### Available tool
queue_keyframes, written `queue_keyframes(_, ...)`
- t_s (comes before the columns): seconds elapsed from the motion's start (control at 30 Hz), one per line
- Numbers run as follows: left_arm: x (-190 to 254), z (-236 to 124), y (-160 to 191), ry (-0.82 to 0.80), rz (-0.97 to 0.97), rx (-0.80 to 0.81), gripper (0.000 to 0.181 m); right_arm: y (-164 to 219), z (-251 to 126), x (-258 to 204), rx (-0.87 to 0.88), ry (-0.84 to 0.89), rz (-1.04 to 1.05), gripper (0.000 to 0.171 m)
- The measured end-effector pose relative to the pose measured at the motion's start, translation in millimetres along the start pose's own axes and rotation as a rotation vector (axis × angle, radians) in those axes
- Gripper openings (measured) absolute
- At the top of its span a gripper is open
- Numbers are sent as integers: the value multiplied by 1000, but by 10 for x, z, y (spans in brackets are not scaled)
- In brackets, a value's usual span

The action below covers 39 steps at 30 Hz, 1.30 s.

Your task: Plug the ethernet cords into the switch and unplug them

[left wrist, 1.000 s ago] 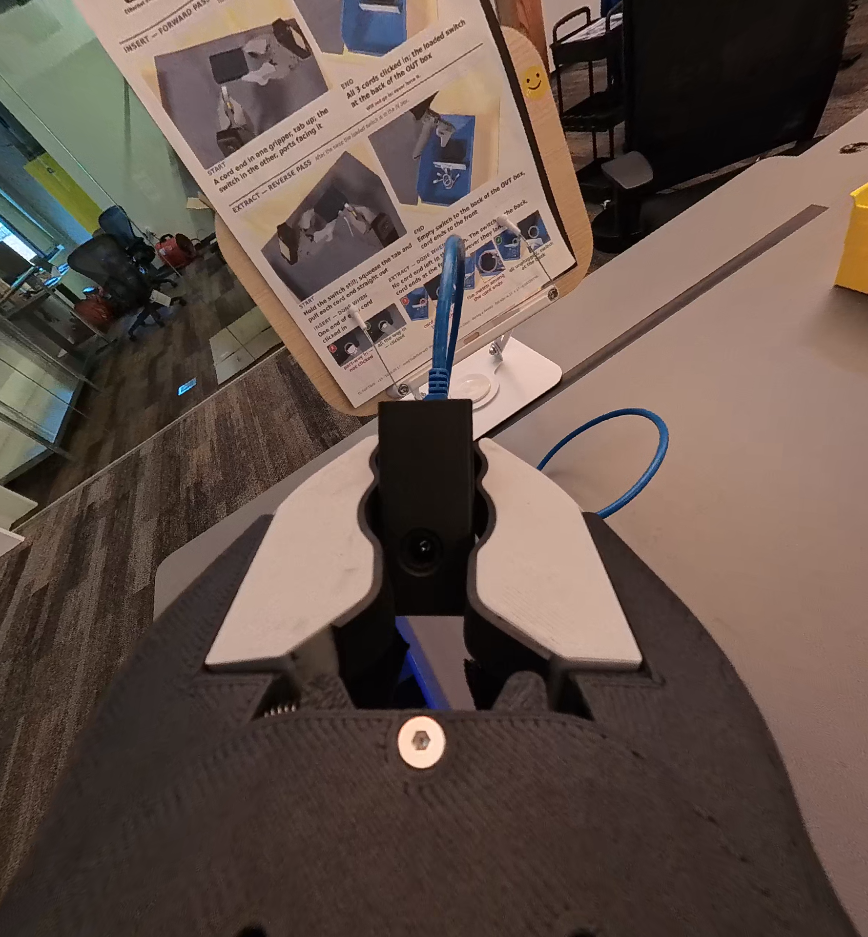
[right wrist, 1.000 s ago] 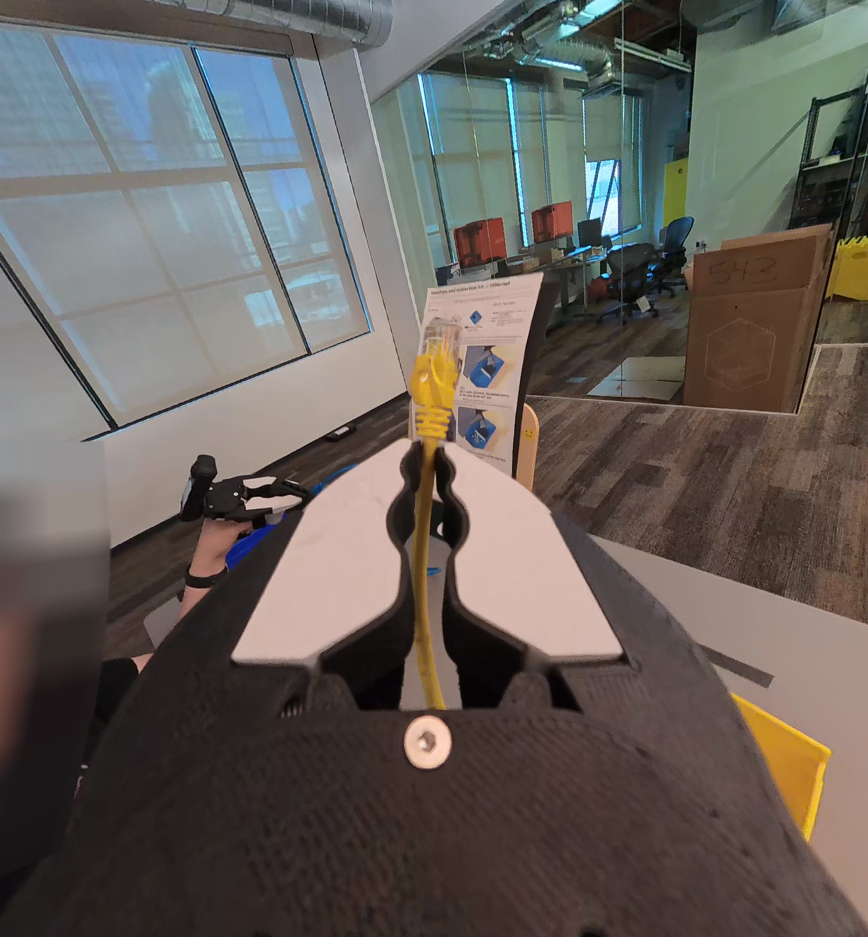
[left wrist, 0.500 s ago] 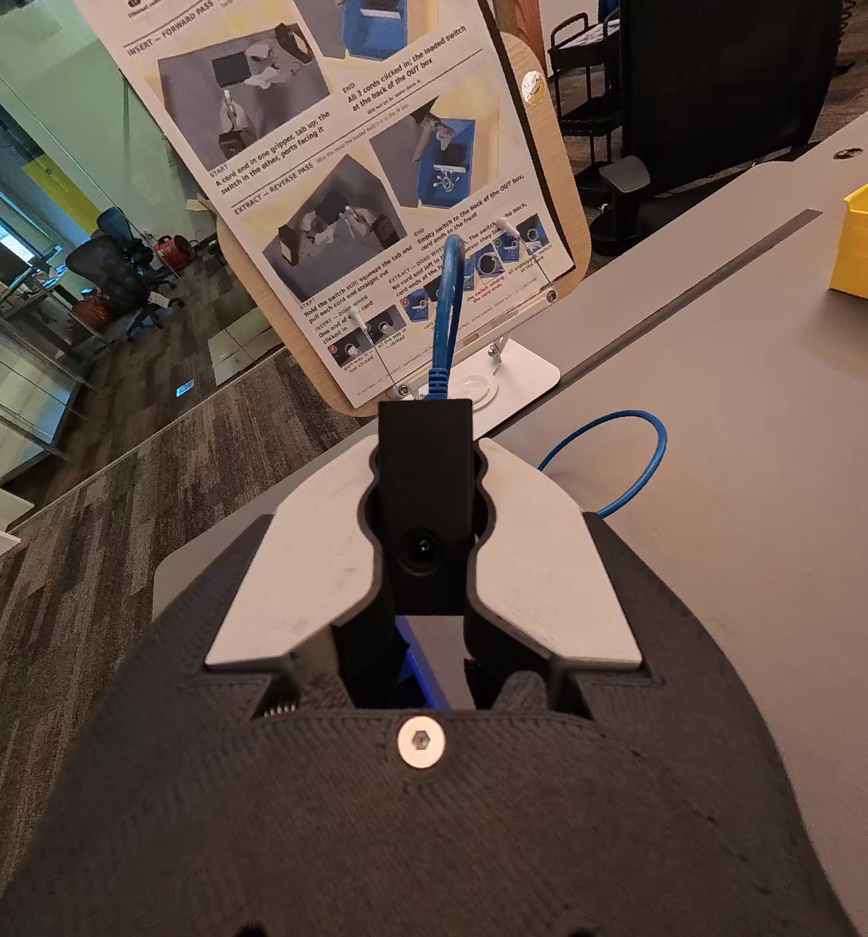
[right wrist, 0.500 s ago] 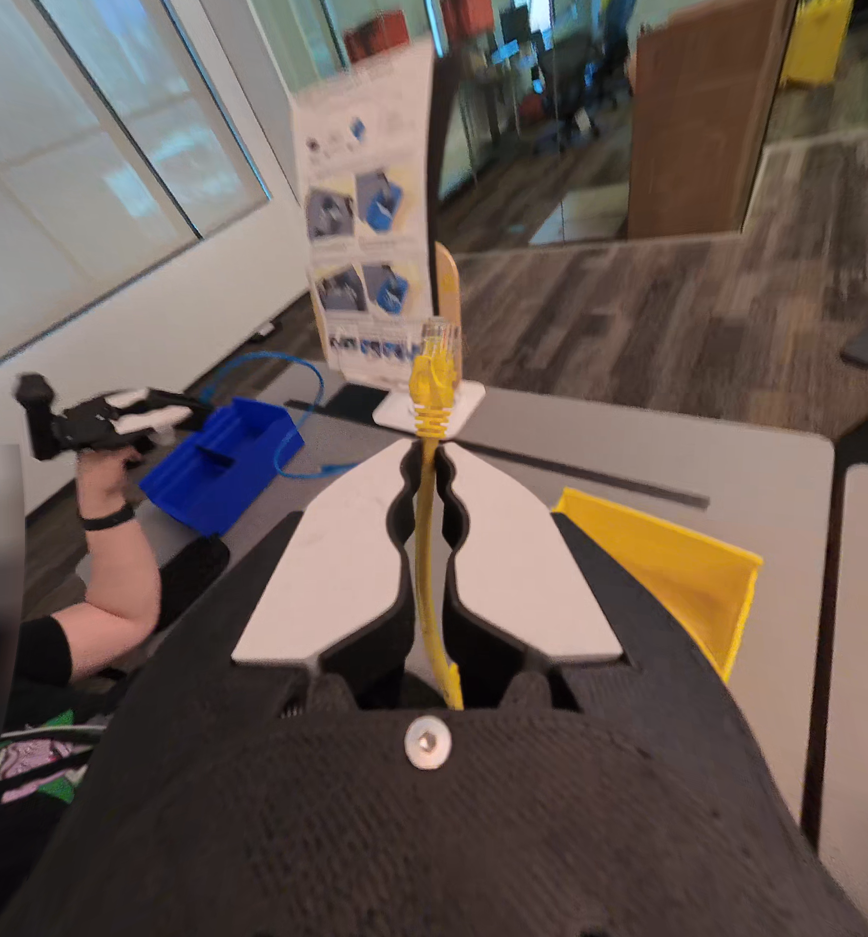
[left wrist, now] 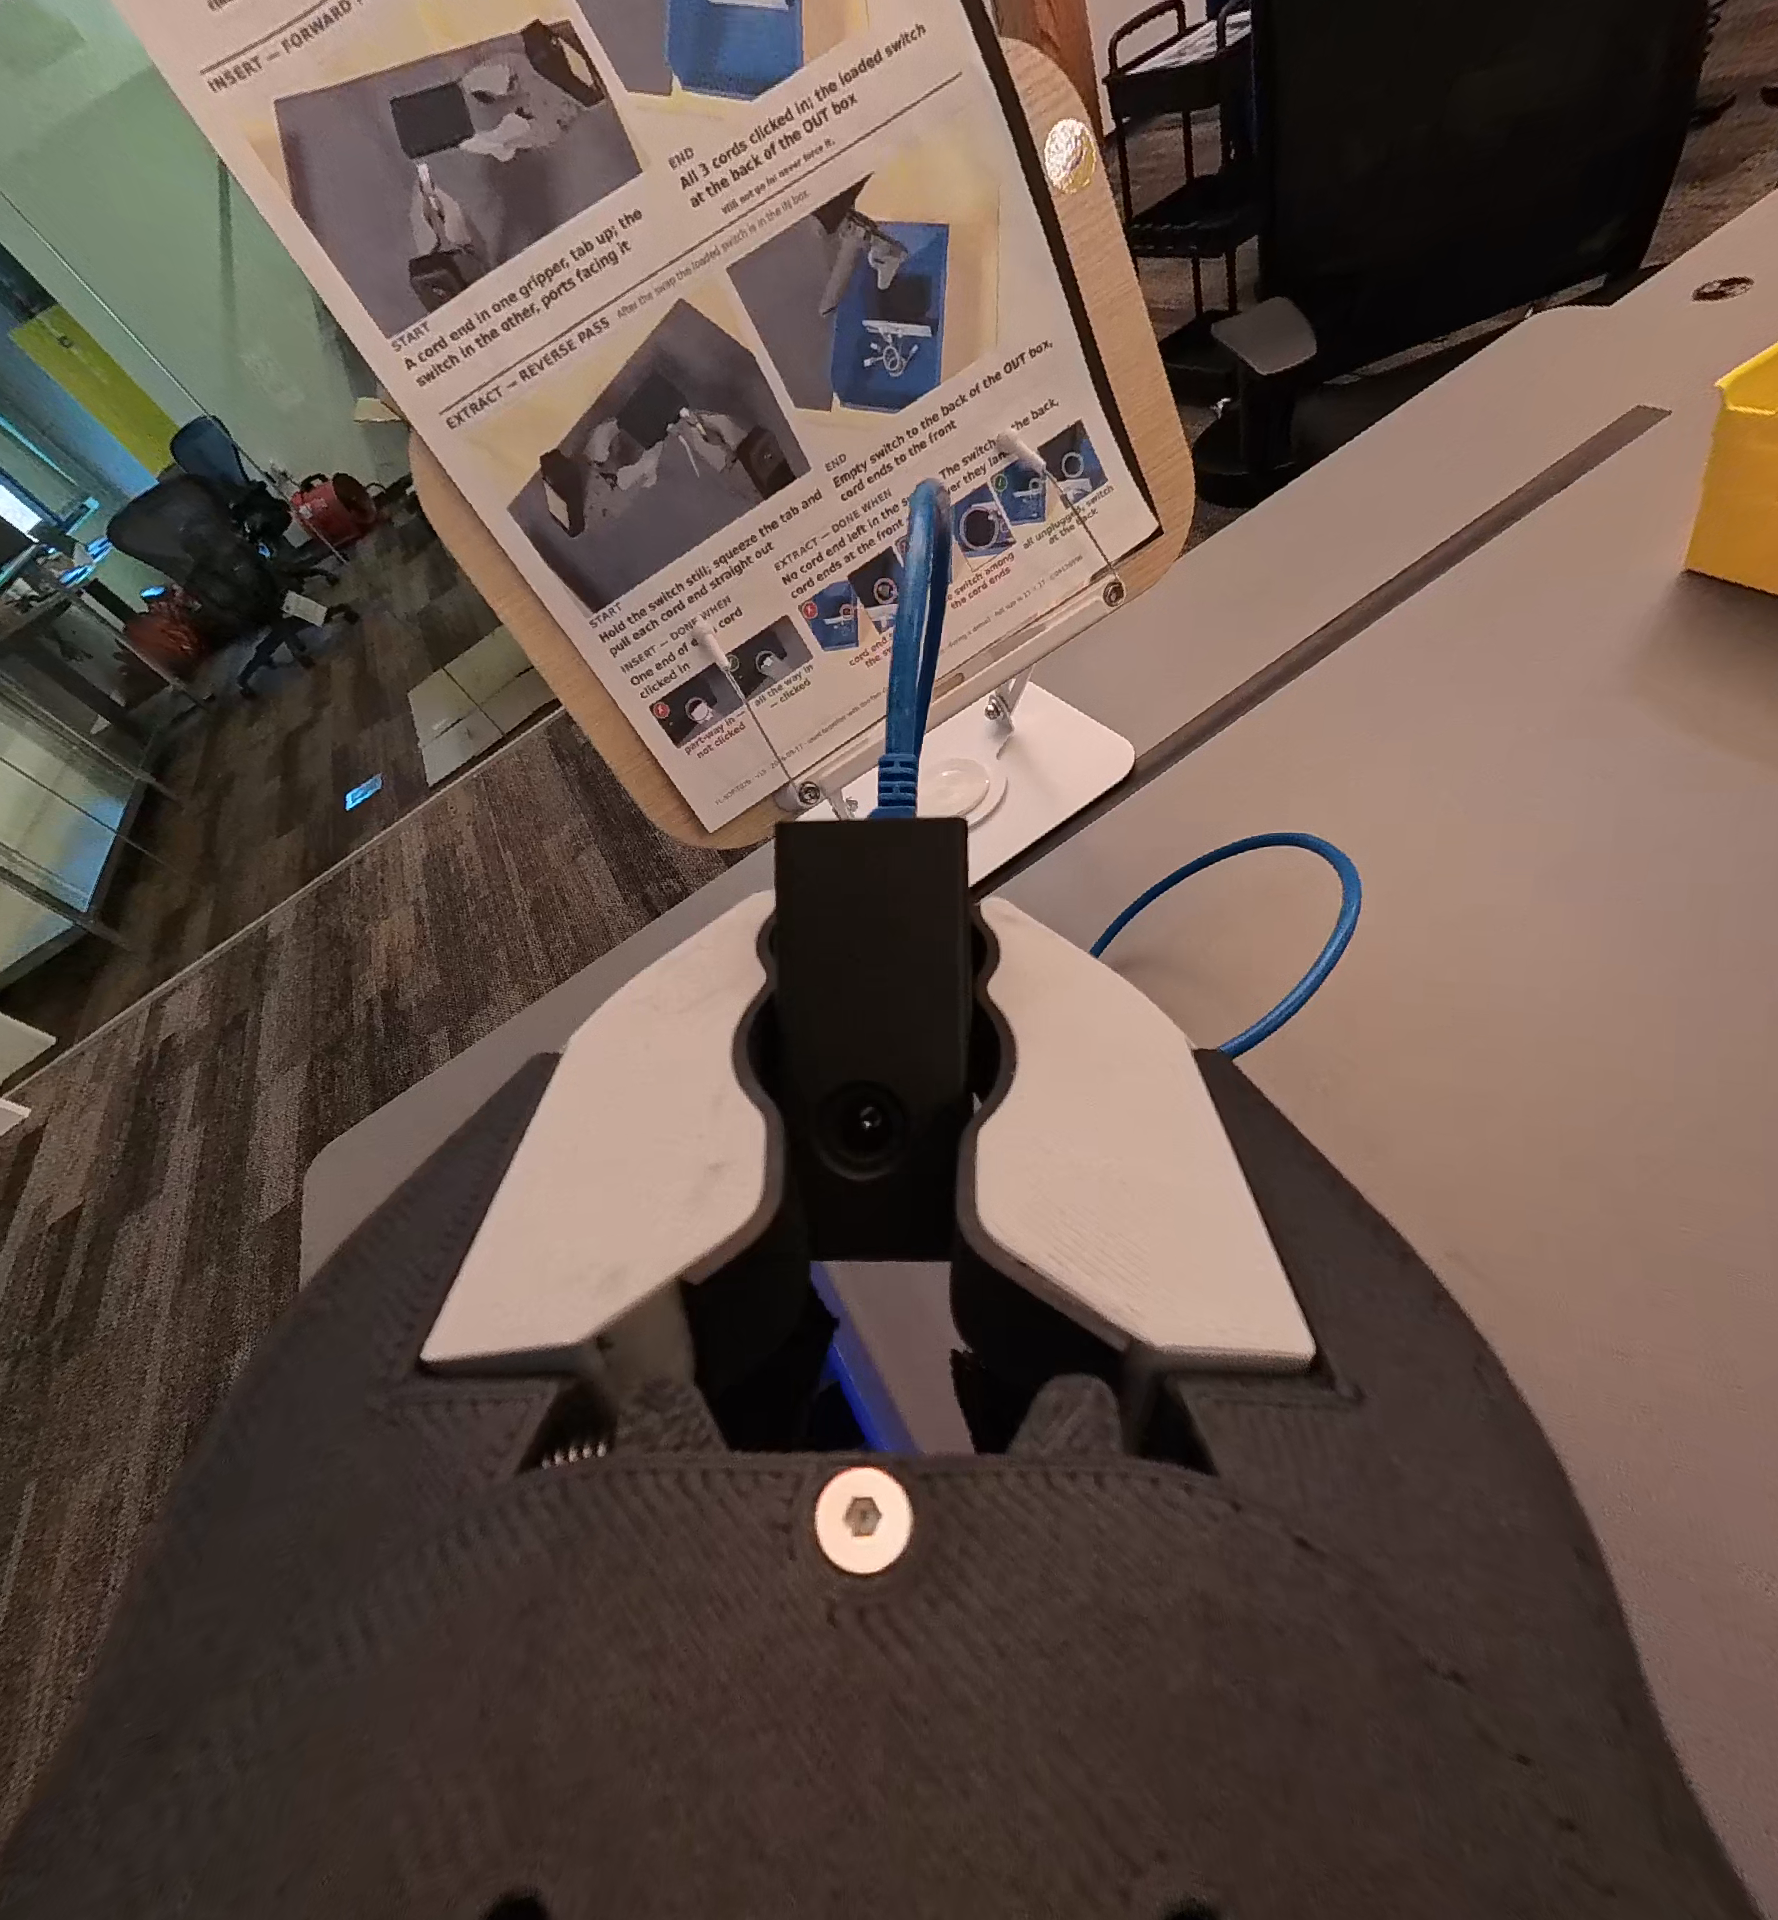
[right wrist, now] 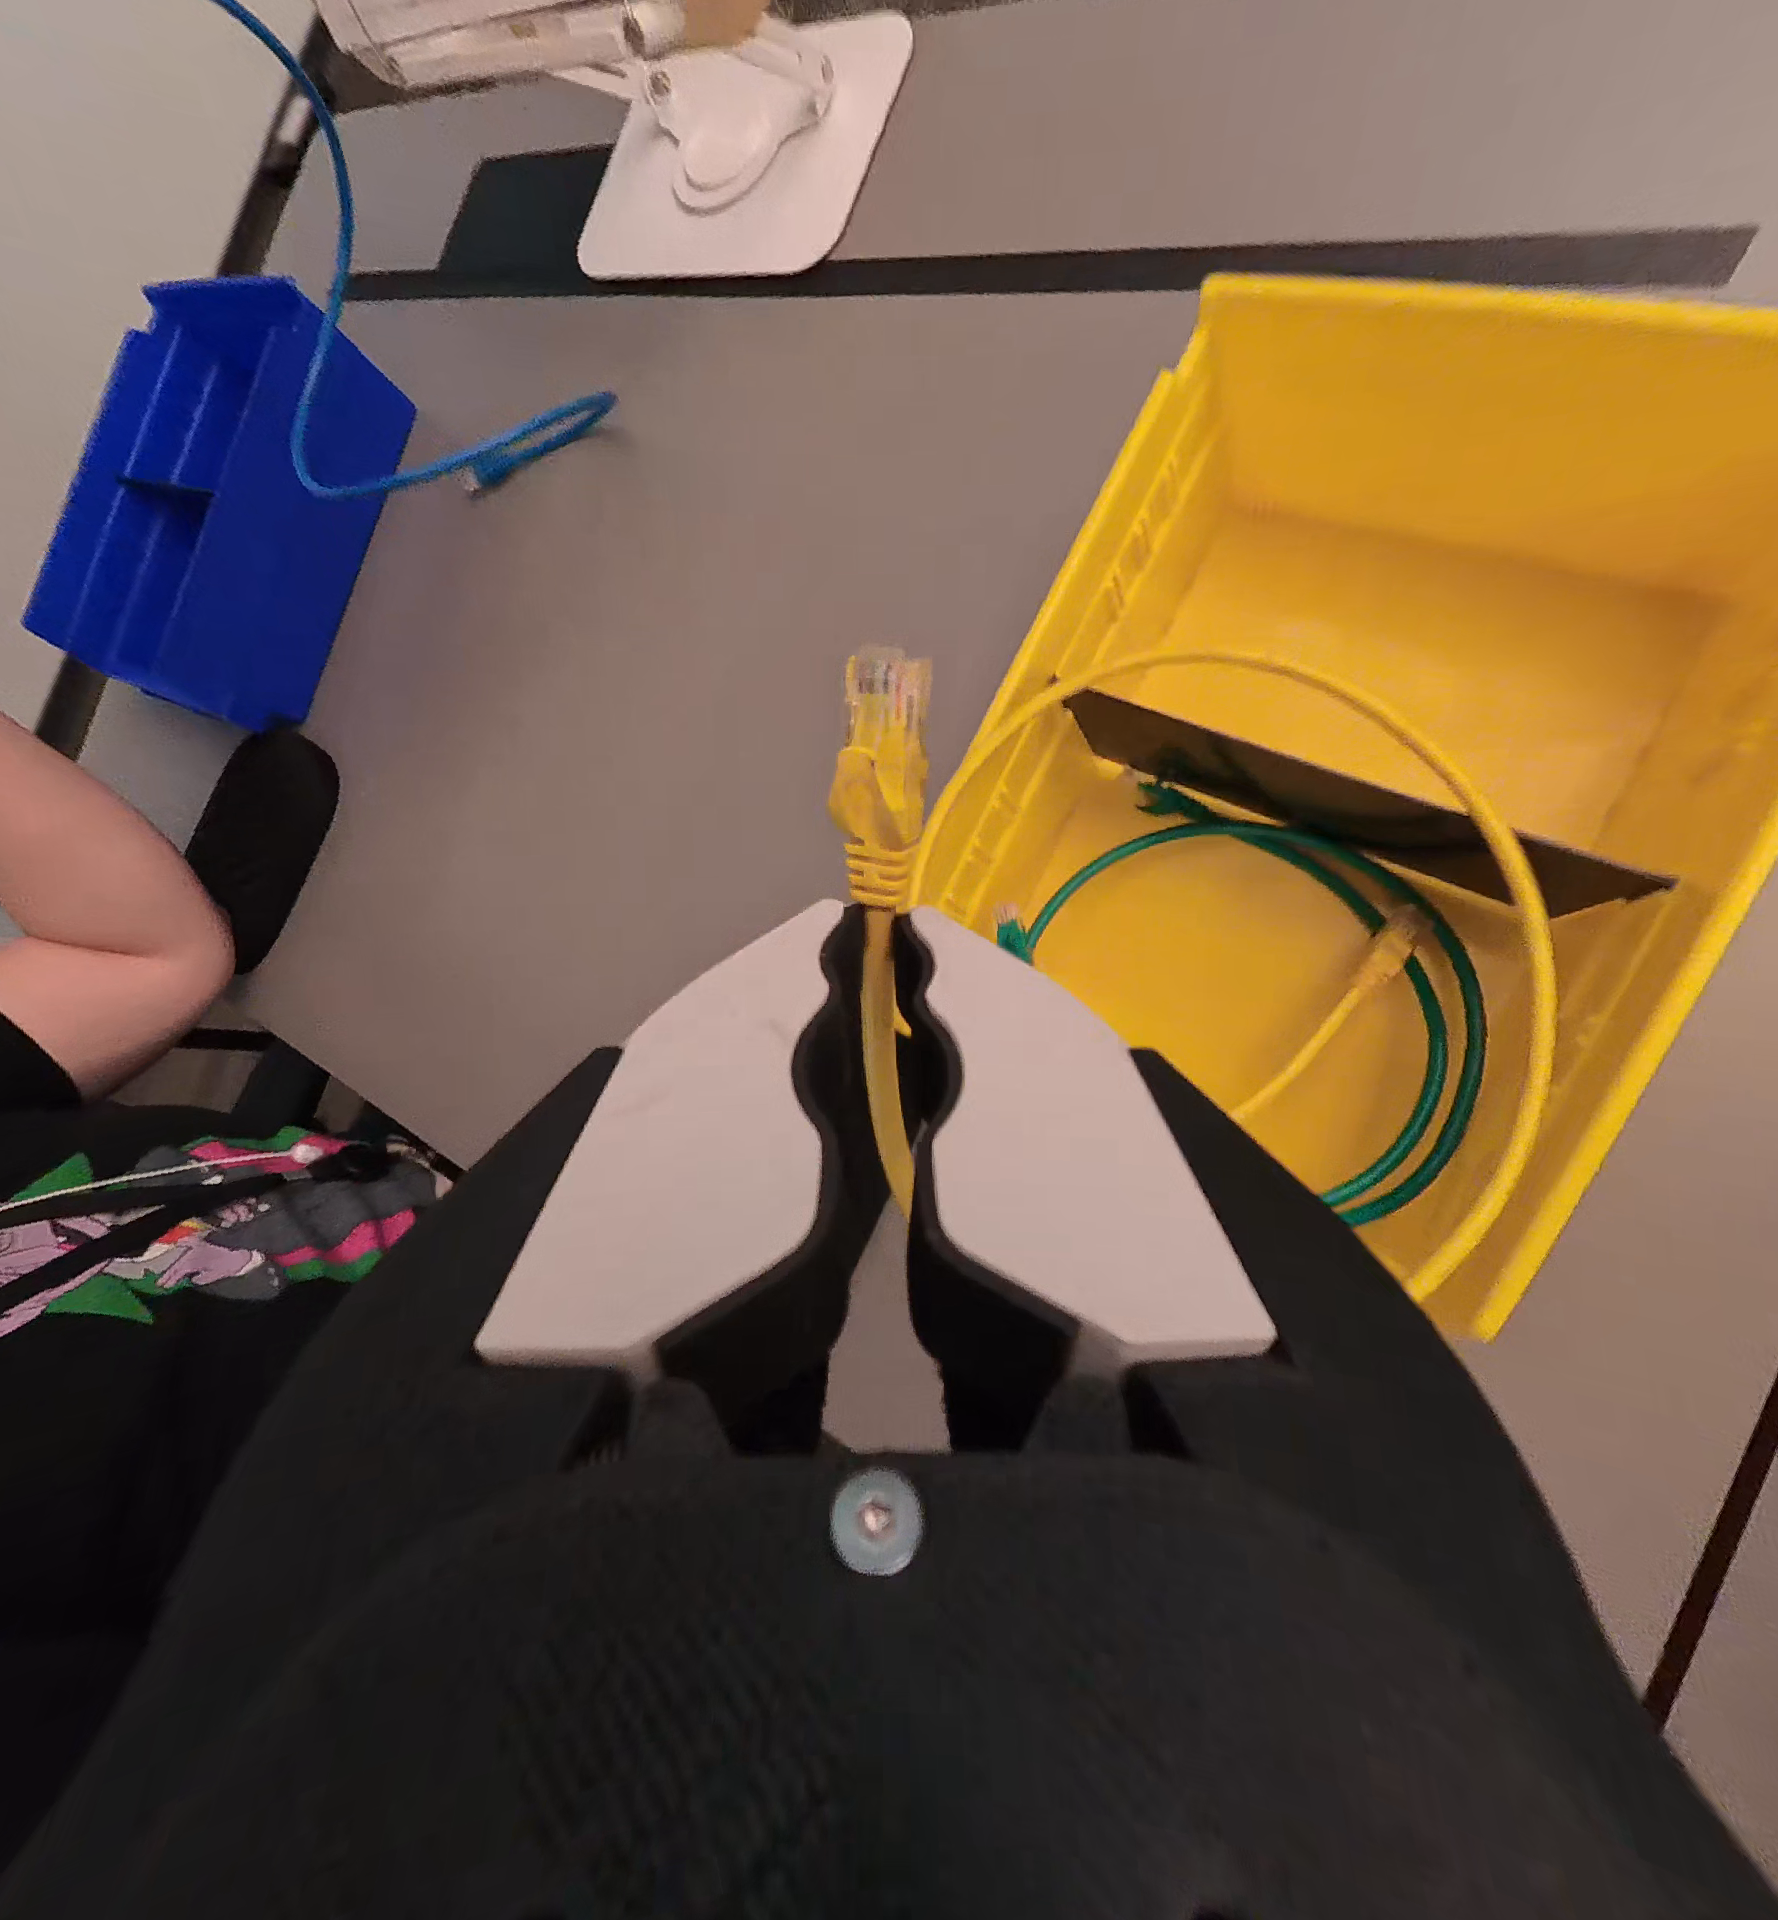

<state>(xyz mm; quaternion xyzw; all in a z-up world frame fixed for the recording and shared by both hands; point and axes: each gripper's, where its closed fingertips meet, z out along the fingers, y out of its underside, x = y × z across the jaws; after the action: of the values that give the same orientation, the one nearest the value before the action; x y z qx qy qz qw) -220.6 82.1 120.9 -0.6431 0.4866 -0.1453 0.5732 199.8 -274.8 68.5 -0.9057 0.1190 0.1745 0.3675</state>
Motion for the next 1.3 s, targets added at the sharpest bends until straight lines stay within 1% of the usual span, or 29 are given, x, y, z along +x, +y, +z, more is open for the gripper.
queue_keyframes(0.13,5,13,8,-1,3,-5,29,102,-77,-104,12,-17,-16,7)
queue_keyframes(0.33,-2,19,13,-1,1,-6,29,283,-354,-259,-1,52,-67,7)
queue_keyframes(0.43,0,15,11,0,1,-6,28,446,-429,-256,-70,97,-59,7)
queue_keyframes(0.57,6,-1,2,2,3,-1,28,704,-385,-246,-207,127,-51,7)
queue_keyframes(0.7,4,-11,-7,5,-1,4,29,780,-105,-297,-317,102,-66,7)
queue_keyframes(0.8,13,-6,-1,7,1,1,29,707,212,-303,-382,45,-63,7)
queue_keyframes(0.9,20,-10,-5,9,2,3,28,564,544,-186,-416,-6,7,7)
queue_keyframes(1.07,-8,-20,1,5,-6,6,29,343,1101,166,-407,-34,159,7)
queue_keyframes(1.13,-23,-24,6,3,-10,6,29,337,1279,271,-418,-57,231,7)
queue_keyframes(1.3,-37,-36,1,2,-15,11,28,329,1542,540,-376,-64,354,7)
